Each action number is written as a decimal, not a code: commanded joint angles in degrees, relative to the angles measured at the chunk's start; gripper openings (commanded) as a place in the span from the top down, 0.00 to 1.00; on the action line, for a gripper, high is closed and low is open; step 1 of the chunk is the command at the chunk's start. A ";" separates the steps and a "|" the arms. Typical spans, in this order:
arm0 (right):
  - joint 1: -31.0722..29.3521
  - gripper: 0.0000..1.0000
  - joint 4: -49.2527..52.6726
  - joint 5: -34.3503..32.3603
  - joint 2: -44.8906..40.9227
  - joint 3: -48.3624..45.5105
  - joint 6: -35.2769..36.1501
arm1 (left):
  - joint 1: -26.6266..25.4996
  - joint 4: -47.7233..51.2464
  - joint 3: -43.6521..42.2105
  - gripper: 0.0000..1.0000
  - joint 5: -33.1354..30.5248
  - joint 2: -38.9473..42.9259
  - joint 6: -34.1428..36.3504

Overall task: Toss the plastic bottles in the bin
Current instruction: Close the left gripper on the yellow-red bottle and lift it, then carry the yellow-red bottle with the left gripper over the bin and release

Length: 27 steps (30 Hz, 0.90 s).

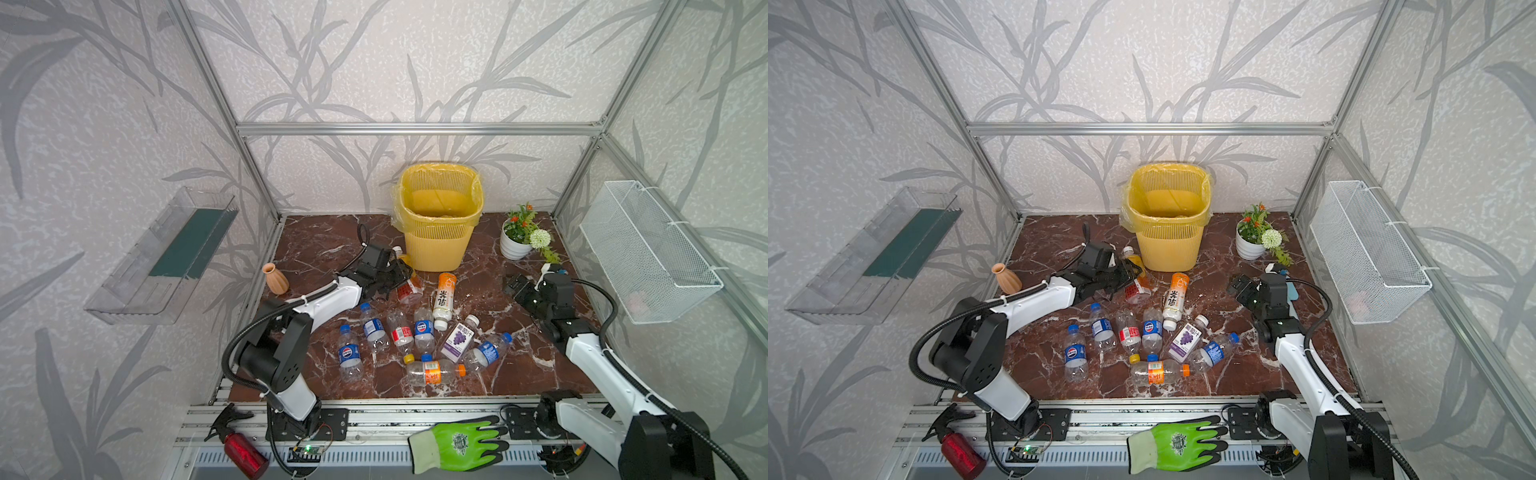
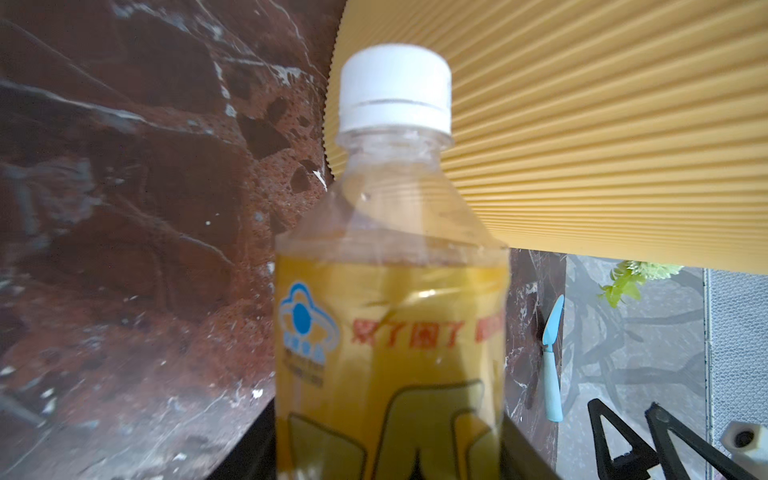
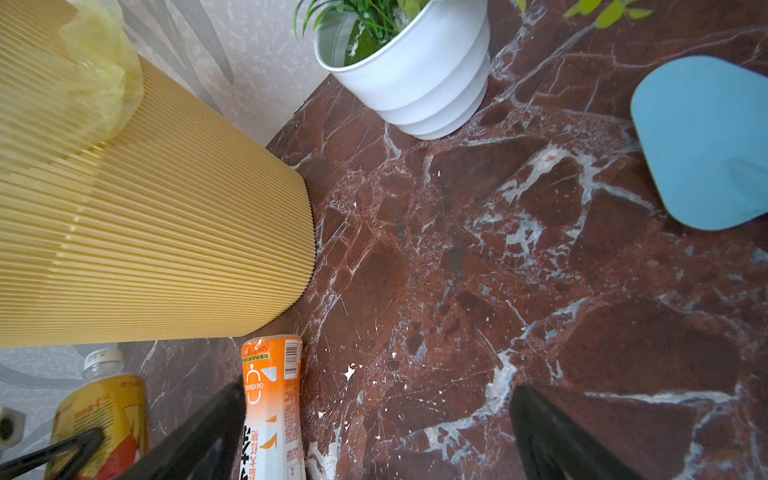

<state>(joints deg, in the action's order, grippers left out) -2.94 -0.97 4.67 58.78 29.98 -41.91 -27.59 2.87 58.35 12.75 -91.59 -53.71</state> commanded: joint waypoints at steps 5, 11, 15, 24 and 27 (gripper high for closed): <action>0.28 0.01 -1.97 0.41 -1.53 -0.36 -0.58 | 2.87 8.95 -3.30 0.40 -13.54 17.16 4.10; 0.29 0.01 -2.44 0.34 -1.66 -0.05 -0.80 | 3.07 5.71 2.15 0.39 -25.13 32.96 21.94; 0.30 0.01 -2.81 0.34 -1.74 -0.03 -0.98 | 2.81 -2.97 5.03 0.39 -24.22 37.14 34.72; 0.30 0.01 -2.18 -0.07 -2.97 -0.80 -0.89 | 0.72 -9.27 22.17 0.40 -12.82 18.48 41.08; 0.35 0.01 -2.11 0.33 -3.14 -0.81 -0.89 | 0.16 4.04 40.02 0.33 -6.54 2.78 39.54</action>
<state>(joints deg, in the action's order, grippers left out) -2.94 -2.68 4.99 56.77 29.80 -42.65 -26.94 -3.03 89.67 -1.21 -79.20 -15.70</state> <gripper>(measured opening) 0.993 0.667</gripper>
